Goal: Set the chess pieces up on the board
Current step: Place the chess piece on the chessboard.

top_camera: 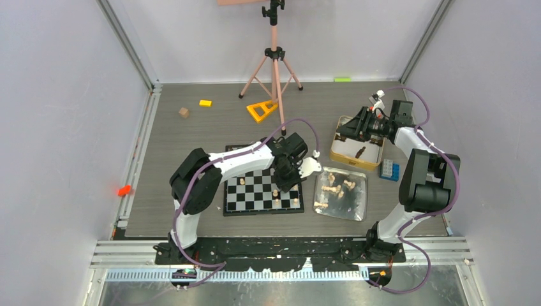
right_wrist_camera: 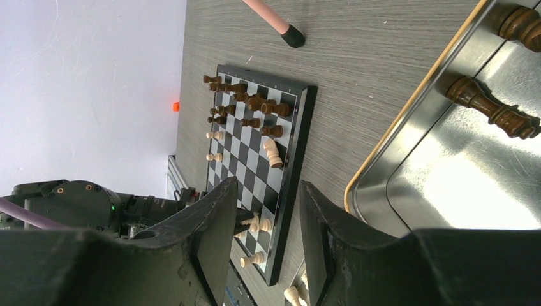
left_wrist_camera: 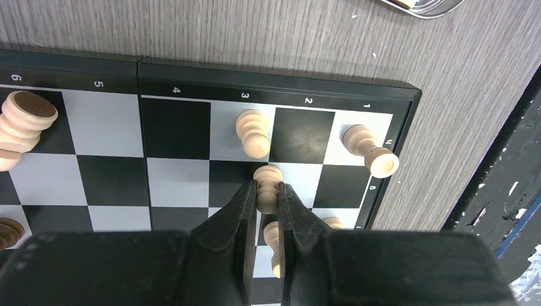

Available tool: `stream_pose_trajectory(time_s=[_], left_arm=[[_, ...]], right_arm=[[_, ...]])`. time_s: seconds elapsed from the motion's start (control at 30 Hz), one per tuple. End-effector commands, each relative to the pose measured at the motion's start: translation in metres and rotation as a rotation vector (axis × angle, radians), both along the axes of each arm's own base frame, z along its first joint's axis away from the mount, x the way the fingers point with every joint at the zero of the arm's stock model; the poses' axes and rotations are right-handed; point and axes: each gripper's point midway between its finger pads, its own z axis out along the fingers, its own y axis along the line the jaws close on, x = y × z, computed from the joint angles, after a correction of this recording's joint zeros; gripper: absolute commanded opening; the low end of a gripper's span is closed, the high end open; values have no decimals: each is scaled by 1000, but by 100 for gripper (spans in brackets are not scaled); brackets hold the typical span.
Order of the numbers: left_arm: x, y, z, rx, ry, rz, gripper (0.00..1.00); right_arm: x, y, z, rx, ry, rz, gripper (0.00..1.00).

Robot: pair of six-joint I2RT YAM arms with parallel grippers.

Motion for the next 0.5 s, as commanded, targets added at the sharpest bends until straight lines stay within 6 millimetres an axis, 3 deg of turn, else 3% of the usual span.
stream_pose_trajectory(time_s=[0.0, 0.23, 0.47], left_arm=[[-8, 2, 12, -31, 6, -26, 2], [-20, 4, 13, -21, -3, -60, 1], [-20, 2, 12, -14, -20, -65, 4]], right_arm=[[3, -2, 21, -19, -81, 8, 46], [4, -3, 20, -19, -78, 8, 46], [4, -3, 19, -19, -76, 7, 46]])
